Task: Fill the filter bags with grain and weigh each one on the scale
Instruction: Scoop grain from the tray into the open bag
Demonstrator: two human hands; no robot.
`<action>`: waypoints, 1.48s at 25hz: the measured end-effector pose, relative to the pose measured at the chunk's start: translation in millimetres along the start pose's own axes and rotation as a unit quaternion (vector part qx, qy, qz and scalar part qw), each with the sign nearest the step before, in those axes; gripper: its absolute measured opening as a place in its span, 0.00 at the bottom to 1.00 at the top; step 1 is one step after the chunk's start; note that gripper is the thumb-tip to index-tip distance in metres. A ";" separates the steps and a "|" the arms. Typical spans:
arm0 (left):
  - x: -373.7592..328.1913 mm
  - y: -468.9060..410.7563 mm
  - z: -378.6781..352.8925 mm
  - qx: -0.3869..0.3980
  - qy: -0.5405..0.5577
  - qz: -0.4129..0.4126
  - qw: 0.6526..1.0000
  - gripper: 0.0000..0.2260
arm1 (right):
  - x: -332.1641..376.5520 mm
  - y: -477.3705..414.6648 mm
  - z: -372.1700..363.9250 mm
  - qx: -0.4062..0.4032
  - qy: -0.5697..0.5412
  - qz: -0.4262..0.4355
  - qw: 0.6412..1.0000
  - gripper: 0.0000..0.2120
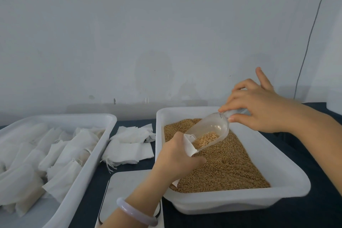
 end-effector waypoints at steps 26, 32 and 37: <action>15.9 9.8 19.8 -0.070 0.025 0.041 0.996 0.13 | -39.6 37.4 -74.8 0.038 -0.089 -0.142 0.985 0.10; 16.0 11.4 18.4 -0.069 0.015 0.037 0.997 0.13 | 2.9 25.1 -129.0 0.100 -0.084 -0.069 0.989 0.14; 16.5 11.6 18.3 -0.073 0.009 0.044 0.996 0.12 | 16.5 22.3 -147.6 0.093 -0.146 -0.061 0.983 0.13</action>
Point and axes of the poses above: each hand's wrist, its own y-axis away from the middle knuckle, its own z-axis out of the back of the hand, x = y × z, the point moved 9 cm from there along -y, towards the middle knuckle, and after that the axes turned 12 degrees about z, right-handed, at the moved point
